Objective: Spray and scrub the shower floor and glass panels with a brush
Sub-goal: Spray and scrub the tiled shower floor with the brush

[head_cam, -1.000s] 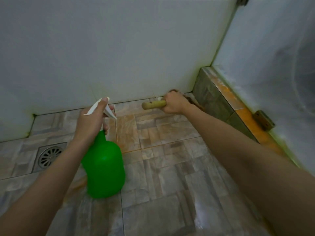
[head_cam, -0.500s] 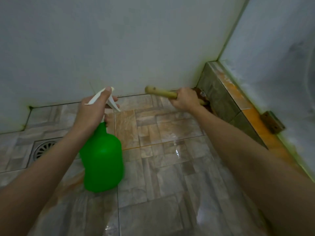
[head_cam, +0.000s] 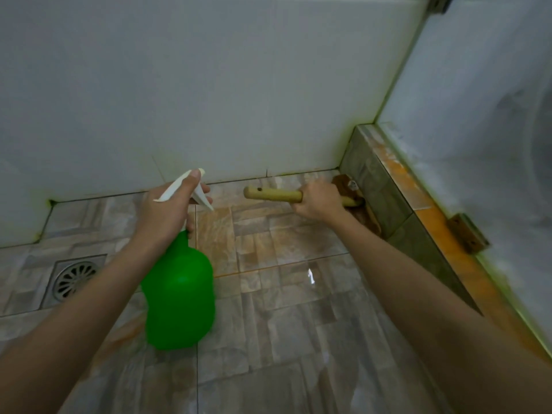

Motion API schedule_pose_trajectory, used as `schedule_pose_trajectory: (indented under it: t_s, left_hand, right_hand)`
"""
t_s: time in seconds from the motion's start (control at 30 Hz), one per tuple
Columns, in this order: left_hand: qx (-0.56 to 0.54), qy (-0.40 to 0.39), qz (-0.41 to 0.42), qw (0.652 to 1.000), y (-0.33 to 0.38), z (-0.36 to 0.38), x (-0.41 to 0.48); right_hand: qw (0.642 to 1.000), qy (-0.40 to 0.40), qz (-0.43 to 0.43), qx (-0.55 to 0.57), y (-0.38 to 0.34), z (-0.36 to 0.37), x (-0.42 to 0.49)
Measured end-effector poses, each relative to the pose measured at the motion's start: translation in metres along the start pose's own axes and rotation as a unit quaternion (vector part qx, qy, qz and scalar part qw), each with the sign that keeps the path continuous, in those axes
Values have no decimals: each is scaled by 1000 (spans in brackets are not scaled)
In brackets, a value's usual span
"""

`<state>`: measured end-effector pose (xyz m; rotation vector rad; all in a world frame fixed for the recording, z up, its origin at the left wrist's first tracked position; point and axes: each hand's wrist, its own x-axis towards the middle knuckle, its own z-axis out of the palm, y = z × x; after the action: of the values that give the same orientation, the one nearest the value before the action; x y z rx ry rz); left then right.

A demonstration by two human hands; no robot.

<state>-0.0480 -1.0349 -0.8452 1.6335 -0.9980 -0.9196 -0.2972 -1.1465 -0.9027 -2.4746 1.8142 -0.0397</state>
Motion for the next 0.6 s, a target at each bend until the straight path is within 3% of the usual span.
schedule_pose_trajectory:
  t_s: [0.13,0.33,0.47,0.6]
  left_hand:
    - [4,2,2,1000,2,5,-2]
    - [1,-13,-13,1000,5,10,-7]
    - [0,-24,-2,1000,8,13,-17]
    - [34,-54,-5,998,6,15,-23]
  right_hand:
    - [993,26,49,103,5,-20,31]
    - [1000,-17,3,8,6,6,-30]
    - [995,2,60,75,0,-16,-16]
    - [995,-73,45,41,7,-3,-123]
